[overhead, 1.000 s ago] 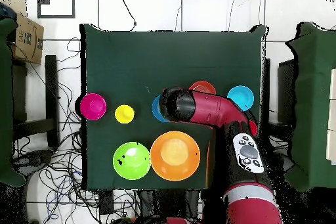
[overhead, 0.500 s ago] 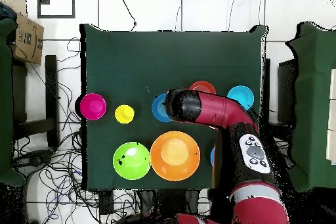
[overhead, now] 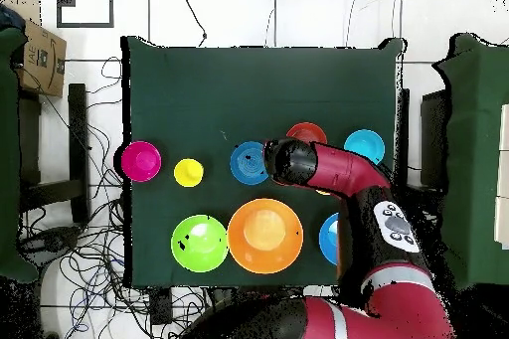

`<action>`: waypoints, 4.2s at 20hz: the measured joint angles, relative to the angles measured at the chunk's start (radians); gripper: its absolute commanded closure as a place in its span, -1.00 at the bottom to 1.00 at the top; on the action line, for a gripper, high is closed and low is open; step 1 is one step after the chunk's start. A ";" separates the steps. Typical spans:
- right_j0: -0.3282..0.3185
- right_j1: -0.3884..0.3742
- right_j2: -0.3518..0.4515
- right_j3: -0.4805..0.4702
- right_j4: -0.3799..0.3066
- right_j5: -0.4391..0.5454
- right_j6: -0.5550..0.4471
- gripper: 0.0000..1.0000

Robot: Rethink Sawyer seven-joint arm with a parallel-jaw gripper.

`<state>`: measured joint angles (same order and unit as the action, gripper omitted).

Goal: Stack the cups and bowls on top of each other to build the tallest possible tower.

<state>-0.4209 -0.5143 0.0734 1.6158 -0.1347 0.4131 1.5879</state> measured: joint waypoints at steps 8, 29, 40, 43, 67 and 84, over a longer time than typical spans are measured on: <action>-0.008 0.083 0.011 -0.043 -0.034 0.000 0.000 -1.00; -0.061 0.169 0.081 -0.147 -0.099 0.000 0.000 -1.00; -0.069 0.187 0.084 -0.207 -0.109 0.008 0.000 -1.00; -0.069 0.189 0.084 -0.222 -0.109 0.036 0.000 -1.00; -0.063 0.056 0.084 -0.227 -0.112 0.206 0.000 -1.00; -0.066 0.070 0.084 -0.208 -0.158 0.206 0.000 -1.00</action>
<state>-0.4869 -0.4438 0.1570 1.4075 -0.2932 0.6191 1.5879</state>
